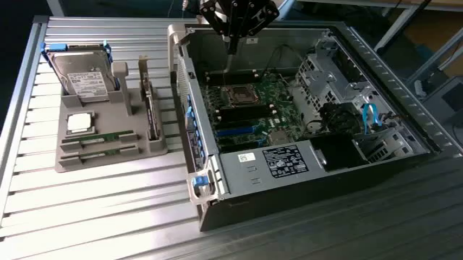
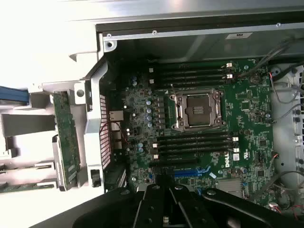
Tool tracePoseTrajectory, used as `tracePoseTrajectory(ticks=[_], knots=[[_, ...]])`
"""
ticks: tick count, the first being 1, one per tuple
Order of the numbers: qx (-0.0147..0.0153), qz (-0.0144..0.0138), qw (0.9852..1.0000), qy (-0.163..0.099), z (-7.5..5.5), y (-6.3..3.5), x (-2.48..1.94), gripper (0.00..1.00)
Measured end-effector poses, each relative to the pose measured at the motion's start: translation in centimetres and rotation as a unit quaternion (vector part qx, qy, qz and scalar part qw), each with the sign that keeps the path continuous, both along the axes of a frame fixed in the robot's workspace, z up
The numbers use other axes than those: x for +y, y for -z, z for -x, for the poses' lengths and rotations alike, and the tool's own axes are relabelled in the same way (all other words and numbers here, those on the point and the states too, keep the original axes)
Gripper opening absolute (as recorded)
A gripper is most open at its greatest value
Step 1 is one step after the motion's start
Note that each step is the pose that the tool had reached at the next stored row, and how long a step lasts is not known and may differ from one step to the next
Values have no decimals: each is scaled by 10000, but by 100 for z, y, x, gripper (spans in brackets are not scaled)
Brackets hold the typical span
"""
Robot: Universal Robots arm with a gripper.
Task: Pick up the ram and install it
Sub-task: 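Reach for the ram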
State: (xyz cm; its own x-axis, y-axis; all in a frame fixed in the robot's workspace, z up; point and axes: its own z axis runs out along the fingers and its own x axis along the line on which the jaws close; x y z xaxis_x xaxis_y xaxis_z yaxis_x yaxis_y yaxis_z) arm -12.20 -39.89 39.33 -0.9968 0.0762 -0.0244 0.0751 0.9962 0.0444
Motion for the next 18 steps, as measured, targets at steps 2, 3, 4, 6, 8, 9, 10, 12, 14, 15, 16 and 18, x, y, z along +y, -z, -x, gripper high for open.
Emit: tracePoseTrajectory(ticks=[2,3,4,6,8,9,10,12,14,15,16,18], knots=[[0,0,10000,0,0,0,0,10],[0,0,10000,0,0,0,0,10],[0,0,10000,0,0,0,0,10],[0,0,10000,0,0,0,0,10],[0,0,10000,0,0,0,0,10],[0,0,10000,0,0,0,0,10],[0,0,10000,0,0,0,0,10],[0,0,10000,0,0,0,0,10],[0,0,10000,1,9,0,0,10],[0,0,10000,0,24,0,0,10],[0,0,10000,0,53,0,0,10],[0,0,10000,0,87,0,0,10]])
